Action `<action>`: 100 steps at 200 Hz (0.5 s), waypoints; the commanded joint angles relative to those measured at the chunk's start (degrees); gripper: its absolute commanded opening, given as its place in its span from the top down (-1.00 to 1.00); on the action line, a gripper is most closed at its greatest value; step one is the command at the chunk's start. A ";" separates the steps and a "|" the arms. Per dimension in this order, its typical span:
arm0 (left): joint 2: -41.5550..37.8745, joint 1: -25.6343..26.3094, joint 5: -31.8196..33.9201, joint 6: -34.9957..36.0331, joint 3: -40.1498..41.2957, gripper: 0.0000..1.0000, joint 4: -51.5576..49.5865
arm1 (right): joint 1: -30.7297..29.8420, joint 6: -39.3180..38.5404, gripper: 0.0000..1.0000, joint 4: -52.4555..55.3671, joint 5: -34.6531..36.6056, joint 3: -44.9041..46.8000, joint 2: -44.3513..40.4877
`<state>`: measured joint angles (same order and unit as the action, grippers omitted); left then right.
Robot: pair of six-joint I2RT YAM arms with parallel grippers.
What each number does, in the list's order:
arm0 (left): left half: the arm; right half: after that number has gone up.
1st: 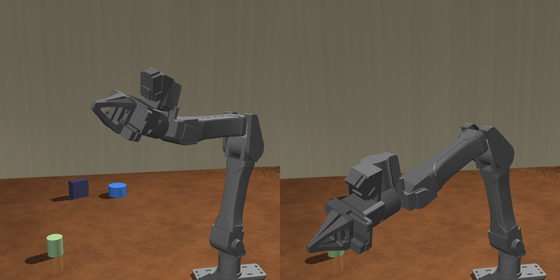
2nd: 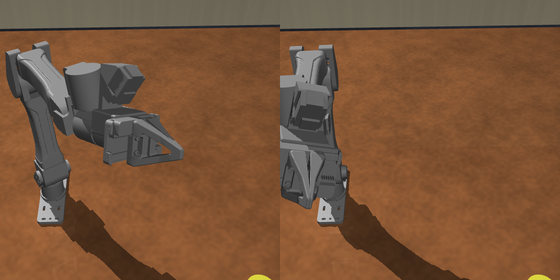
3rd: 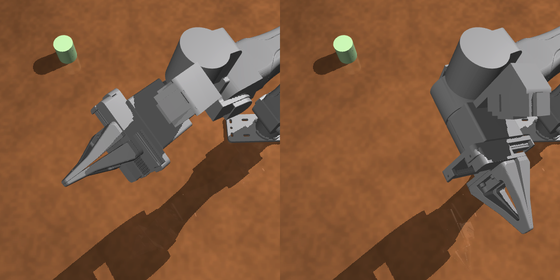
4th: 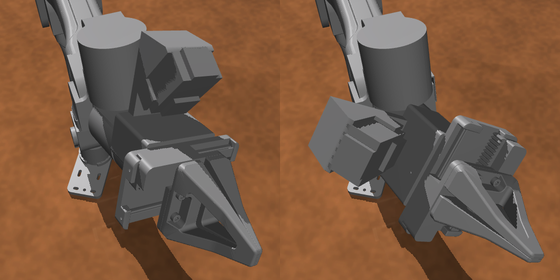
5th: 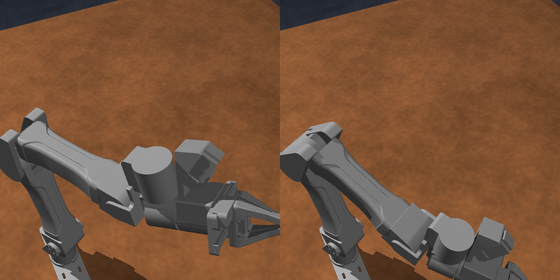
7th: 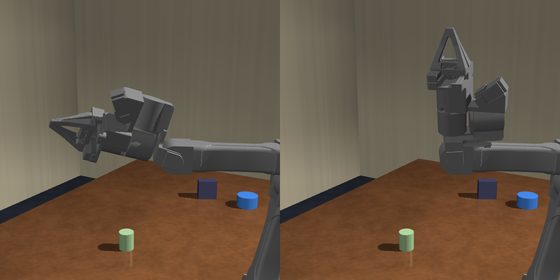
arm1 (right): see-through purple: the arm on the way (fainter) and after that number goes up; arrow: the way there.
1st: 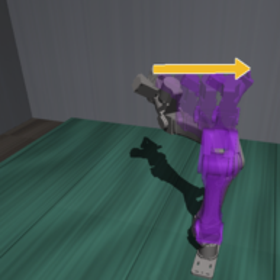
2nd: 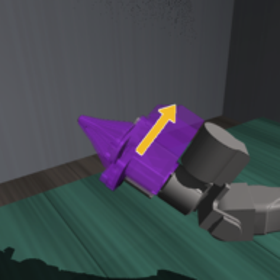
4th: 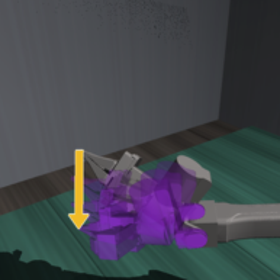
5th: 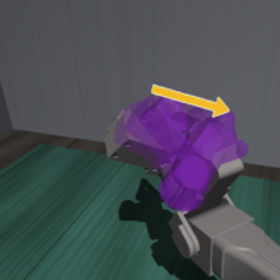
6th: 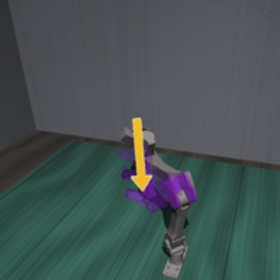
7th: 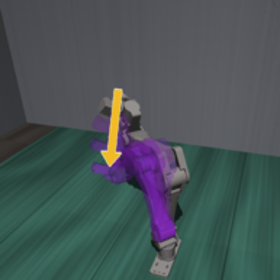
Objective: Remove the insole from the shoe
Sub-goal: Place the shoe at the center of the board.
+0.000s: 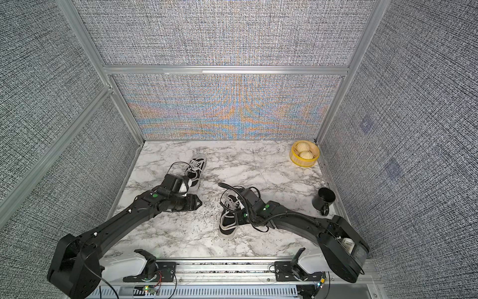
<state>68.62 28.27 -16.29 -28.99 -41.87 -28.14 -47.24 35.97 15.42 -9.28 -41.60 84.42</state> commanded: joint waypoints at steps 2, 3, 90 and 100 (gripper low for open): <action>-2.67 0.41 -4.36 -0.50 1.75 -0.29 3.78 | 0.11 0.85 0.09 2.06 3.14 -2.00 -5.18; -2.77 0.48 -4.40 -0.48 1.86 -0.29 3.83 | 0.17 0.86 0.08 2.20 3.22 -2.08 -5.56; -2.40 4.75 -7.46 4.92 2.52 -0.16 17.75 | 12.29 -20.02 0.03 -0.51 2.02 -0.74 -16.18; -2.12 5.57 -7.59 5.22 2.47 -0.15 19.11 | 13.41 -21.52 0.05 -0.32 1.22 -1.40 -15.77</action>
<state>66.17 32.58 -23.66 -25.58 -39.09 -14.85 -35.62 23.31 17.10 -5.67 -42.02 67.94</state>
